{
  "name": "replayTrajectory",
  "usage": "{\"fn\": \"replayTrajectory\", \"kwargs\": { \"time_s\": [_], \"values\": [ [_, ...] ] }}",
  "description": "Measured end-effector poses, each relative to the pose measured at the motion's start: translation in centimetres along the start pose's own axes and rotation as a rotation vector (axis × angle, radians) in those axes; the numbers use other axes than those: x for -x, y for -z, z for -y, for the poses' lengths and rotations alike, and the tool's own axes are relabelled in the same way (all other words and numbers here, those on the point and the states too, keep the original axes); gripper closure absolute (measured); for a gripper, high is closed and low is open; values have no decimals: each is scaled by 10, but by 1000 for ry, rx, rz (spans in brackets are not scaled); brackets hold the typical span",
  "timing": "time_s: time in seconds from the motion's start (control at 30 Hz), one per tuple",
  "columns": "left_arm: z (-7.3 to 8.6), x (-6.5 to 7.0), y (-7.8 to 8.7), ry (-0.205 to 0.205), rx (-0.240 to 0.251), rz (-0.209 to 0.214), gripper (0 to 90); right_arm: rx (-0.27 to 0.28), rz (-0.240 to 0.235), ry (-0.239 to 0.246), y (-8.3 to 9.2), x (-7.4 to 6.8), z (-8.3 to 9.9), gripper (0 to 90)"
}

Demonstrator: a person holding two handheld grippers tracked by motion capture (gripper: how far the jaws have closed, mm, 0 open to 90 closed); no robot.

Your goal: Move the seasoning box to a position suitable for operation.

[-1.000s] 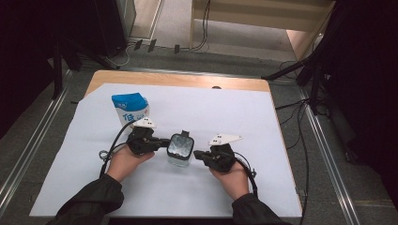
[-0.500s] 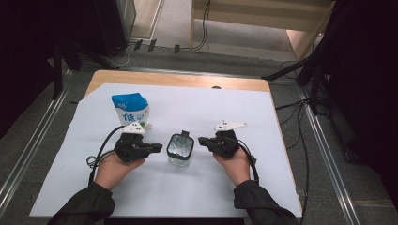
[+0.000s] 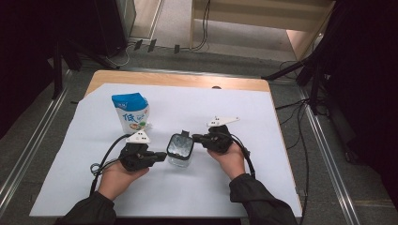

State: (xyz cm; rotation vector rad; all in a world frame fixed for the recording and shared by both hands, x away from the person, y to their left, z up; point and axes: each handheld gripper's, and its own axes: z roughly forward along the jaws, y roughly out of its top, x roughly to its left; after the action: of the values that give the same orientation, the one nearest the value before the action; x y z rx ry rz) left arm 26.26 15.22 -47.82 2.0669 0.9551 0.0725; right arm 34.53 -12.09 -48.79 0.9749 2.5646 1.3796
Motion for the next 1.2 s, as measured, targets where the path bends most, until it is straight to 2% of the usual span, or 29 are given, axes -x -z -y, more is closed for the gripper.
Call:
{"fn": "replayTrajectory", "kwargs": {
  "time_s": [0.23,0.3,0.6,0.87,1.2],
  "values": [
    [0,-2,-2,5,-16,7,900,-19,3,27,-5,-4,2,900],
    [1,-2,-3,16,-8,13,900,-21,0,20,-5,-3,2,900],
    [0,-2,-3,10,-4,0,900,-22,5,9,-2,-5,4,900],
    [-3,-6,-5,9,-3,-2,900,-23,20,16,3,-8,8,900],
    [-10,-14,-10,15,-7,-4,900,-26,30,-11,14,-11,17,900]
  ]
}}
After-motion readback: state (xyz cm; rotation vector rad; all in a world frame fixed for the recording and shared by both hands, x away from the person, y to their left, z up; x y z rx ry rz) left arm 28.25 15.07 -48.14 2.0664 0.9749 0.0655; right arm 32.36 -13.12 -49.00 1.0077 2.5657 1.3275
